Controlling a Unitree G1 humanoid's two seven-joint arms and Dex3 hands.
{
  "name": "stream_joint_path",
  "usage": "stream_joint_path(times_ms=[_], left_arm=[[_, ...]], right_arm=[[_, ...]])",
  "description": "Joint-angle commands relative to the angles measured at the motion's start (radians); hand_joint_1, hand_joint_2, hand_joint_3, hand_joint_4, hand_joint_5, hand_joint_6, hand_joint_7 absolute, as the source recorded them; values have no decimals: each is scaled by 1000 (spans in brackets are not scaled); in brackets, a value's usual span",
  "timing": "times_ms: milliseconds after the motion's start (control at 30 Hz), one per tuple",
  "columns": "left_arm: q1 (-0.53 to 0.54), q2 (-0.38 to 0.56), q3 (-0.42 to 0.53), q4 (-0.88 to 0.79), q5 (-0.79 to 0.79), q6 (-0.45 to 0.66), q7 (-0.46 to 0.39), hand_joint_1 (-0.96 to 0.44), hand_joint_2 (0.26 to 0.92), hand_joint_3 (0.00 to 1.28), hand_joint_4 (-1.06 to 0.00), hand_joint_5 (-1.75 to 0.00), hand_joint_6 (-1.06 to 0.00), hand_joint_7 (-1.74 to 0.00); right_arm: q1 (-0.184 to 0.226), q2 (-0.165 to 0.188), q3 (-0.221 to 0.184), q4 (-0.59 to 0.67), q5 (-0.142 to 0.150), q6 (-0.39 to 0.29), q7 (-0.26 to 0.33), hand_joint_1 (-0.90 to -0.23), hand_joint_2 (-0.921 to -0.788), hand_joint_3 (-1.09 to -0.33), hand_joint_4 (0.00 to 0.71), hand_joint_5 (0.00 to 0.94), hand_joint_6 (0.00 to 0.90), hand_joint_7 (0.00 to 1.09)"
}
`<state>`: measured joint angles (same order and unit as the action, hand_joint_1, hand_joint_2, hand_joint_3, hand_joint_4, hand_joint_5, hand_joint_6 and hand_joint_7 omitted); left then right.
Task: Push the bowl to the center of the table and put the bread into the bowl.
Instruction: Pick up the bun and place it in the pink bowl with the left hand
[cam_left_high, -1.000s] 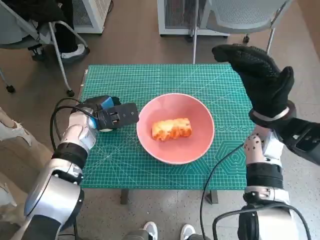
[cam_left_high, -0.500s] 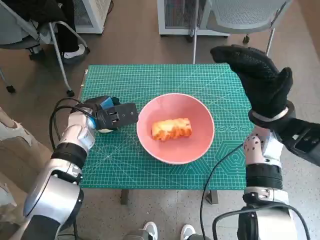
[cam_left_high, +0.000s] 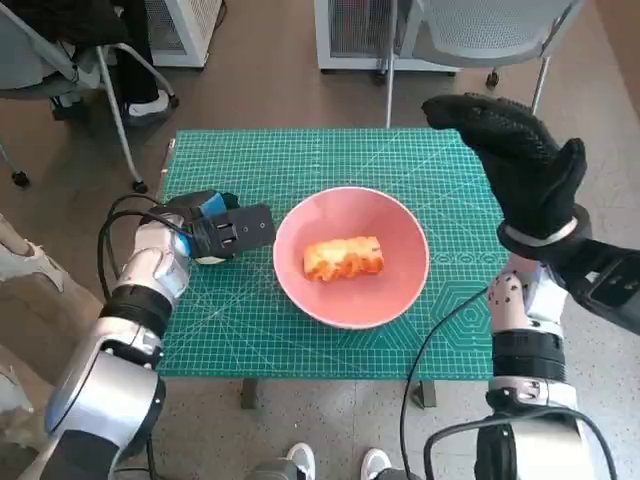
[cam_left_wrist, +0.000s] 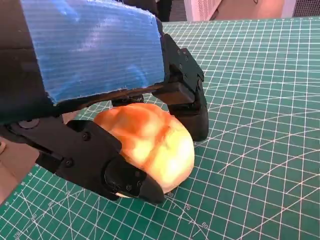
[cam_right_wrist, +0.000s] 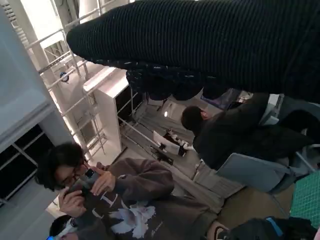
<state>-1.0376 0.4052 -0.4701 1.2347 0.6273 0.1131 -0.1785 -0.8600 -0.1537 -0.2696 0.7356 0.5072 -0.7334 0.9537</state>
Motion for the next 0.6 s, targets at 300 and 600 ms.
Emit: stream_joint_path(times_ms=[300,600], left_arm=[[1,83,13,-170,-1,-16,-39,0,907,117,-633,-1358,-650,-1014],[72,150,68,-457,-13,31,-82,-1,917,90,-650,-1200,-632,-1171]], right_arm=[[27,1,5,-10,1,21,4,-654,-921,-724,188,0,-1,532],[25,0,5,-9,0,25,4,-654,-921,-724,188,0,-1,531]])
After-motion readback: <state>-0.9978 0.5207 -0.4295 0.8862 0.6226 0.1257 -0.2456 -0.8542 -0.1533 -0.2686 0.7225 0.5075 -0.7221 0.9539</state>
